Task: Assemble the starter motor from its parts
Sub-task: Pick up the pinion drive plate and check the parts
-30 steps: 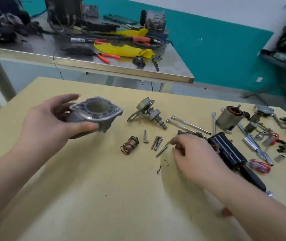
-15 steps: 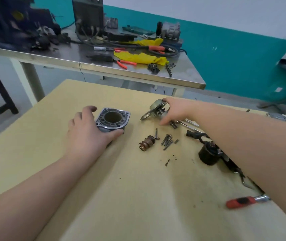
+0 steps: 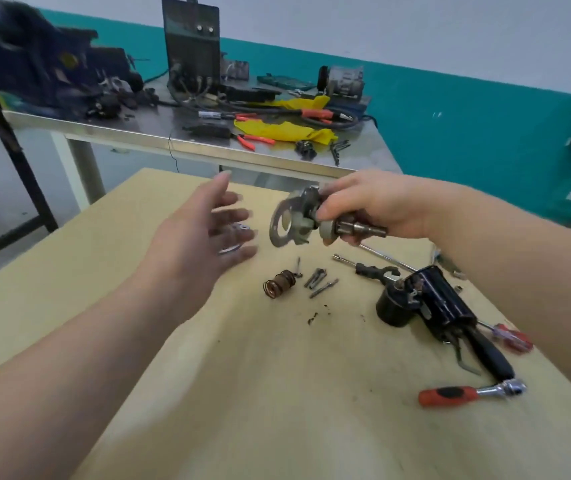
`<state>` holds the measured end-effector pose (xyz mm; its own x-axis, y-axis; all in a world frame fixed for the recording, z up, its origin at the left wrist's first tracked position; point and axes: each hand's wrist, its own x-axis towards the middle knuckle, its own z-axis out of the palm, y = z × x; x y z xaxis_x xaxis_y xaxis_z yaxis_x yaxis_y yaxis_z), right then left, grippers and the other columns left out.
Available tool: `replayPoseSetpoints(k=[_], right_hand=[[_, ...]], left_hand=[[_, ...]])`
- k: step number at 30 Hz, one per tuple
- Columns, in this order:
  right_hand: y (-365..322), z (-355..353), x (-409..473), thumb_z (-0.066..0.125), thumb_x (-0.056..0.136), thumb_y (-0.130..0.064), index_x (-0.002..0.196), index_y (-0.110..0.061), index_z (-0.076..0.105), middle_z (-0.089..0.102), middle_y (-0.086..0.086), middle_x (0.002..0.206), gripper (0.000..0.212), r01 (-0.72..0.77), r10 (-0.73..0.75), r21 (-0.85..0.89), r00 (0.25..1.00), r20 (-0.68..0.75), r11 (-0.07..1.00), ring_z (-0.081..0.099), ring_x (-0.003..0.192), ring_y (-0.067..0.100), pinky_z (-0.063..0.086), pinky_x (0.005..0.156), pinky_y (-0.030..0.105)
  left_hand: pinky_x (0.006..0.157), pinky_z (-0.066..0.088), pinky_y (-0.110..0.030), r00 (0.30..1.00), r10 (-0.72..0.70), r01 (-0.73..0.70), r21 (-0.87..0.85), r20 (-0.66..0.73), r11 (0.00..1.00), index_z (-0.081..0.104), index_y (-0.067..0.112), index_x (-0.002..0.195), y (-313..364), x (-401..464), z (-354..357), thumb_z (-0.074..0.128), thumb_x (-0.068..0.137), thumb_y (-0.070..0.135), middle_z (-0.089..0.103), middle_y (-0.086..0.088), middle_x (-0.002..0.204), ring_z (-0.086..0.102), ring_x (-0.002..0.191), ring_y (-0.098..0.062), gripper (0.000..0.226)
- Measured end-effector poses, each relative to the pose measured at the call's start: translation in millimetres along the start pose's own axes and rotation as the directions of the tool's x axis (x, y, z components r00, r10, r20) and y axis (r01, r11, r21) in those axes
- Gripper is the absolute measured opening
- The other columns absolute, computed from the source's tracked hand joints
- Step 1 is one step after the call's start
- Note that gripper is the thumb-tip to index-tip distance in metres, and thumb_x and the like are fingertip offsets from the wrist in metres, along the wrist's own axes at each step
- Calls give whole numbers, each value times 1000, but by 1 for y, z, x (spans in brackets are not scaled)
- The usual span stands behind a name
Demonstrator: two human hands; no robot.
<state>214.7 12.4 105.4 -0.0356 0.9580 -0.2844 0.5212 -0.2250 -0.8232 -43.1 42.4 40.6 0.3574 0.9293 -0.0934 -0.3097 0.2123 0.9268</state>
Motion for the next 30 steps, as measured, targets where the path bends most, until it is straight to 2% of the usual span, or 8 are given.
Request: replayPoseSetpoints(k=[3,7,9,12,17,21,26,30], right_hand=[[-15,24,-47,84,73,-43,126,-38,67,80,-7,100,56,29,-17,-294,999,45,955,75,93,12,61,78,32],[-15,41,-86,89,69,-47,125,-41,63,78,-11,81,61,17,-41,-400,998,-52,916,69,66,3,52,58,19],[-8,43,-98,90,70,-47,120,-38,66,78,-5,85,57,11,-57,-316,989,-138,949,69,71,11,53,63,27],[9,49,-107,90,71,-47,116,-36,66,81,-3,87,52,19,-58,-161,968,-243,987,73,83,18,54,73,37],[45,79,-103,90,74,-35,111,-38,66,76,-16,89,45,217,-199,-21,848,-492,976,75,83,4,57,69,22],[67,83,-103,88,75,-39,123,-49,58,69,-18,109,57,372,-419,-196,749,-514,907,67,107,8,58,81,29],[77,79,-92,64,79,-81,125,-45,60,75,-8,92,58,443,-424,-102,730,-535,891,68,84,11,54,70,29],[81,64,-69,58,100,-50,112,-27,70,77,-1,91,29,454,-295,52,659,-692,890,68,78,10,53,62,28]], left_hand=[[80,66,-56,879,-310,342,-26,363,939,61,10,139,-4,-12,17,68,87,70,76,-22,122,77,104,-43,80],[88,66,-49,880,-221,224,42,420,974,71,11,134,-47,-34,37,70,91,62,74,-23,131,72,119,-44,67],[97,63,-55,873,-215,239,0,437,971,77,11,128,-62,-42,45,66,95,59,74,-22,132,69,124,-47,59],[78,65,-51,916,-193,246,-112,352,963,75,4,119,-69,-45,55,68,98,49,75,-26,118,75,90,-43,49],[52,50,-34,945,-216,239,-70,247,968,66,9,98,-59,-33,71,62,98,36,59,-19,88,59,60,-30,28],[42,46,-27,837,-391,465,-119,383,877,77,6,84,-64,-29,74,58,96,42,63,-14,74,58,54,-28,43],[42,53,-29,647,-513,699,-170,564,695,73,-2,89,-90,-34,56,65,88,42,63,-23,81,62,54,-33,44],[49,59,-33,625,-500,730,-222,600,646,73,-3,89,-105,-41,52,72,79,43,68,-26,85,65,60,-36,47]])
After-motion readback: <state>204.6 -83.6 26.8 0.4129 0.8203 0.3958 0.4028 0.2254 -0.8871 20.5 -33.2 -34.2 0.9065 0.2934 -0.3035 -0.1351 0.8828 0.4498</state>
